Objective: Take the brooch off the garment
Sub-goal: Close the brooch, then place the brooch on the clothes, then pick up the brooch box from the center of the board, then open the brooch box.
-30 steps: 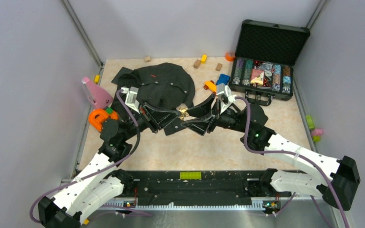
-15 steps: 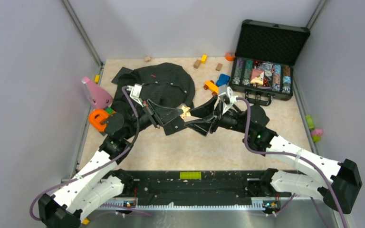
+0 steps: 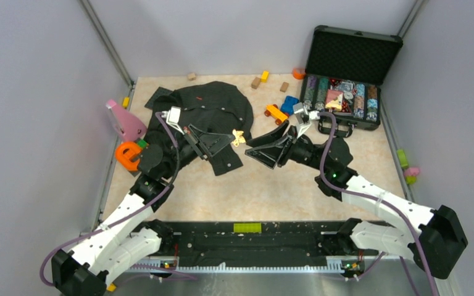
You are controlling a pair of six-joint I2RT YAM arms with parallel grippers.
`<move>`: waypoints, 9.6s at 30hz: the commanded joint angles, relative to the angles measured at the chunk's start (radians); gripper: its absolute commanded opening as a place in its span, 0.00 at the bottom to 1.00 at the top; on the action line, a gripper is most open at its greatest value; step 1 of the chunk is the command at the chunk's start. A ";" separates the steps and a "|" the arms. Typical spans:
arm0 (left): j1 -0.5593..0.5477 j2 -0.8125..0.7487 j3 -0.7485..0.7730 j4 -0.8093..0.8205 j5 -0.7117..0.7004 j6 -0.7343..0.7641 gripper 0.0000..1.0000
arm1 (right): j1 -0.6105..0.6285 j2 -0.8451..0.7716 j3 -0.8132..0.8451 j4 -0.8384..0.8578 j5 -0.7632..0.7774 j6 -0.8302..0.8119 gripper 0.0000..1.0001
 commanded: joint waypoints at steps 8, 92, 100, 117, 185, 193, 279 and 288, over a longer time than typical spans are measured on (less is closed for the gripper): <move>0.003 -0.006 -0.009 0.101 -0.005 -0.030 0.00 | -0.003 0.046 0.008 0.077 0.128 0.128 0.48; 0.002 -0.091 -0.086 0.174 -0.074 0.086 0.00 | 0.025 0.088 0.050 0.087 0.169 0.159 0.34; 0.002 -0.070 -0.077 0.188 -0.034 0.106 0.00 | 0.024 0.029 0.031 0.067 0.143 0.100 0.49; -0.204 -0.084 0.012 -0.100 -0.258 0.769 0.00 | 0.042 -0.083 0.052 -0.309 0.284 -0.112 0.55; 0.062 0.322 -0.243 0.088 -0.248 0.402 0.00 | -0.664 0.496 0.209 -1.019 0.560 -0.504 0.72; 0.085 0.350 -0.240 0.105 -0.243 0.388 0.00 | -0.664 0.432 0.191 -1.057 0.581 -0.480 0.61; -0.143 0.410 -0.097 0.278 0.067 0.324 0.64 | -0.232 -0.038 0.011 -0.746 -0.076 -0.181 0.43; -0.151 0.444 -0.086 0.281 0.087 0.329 0.54 | -0.228 -0.047 0.006 -0.745 -0.034 -0.159 0.42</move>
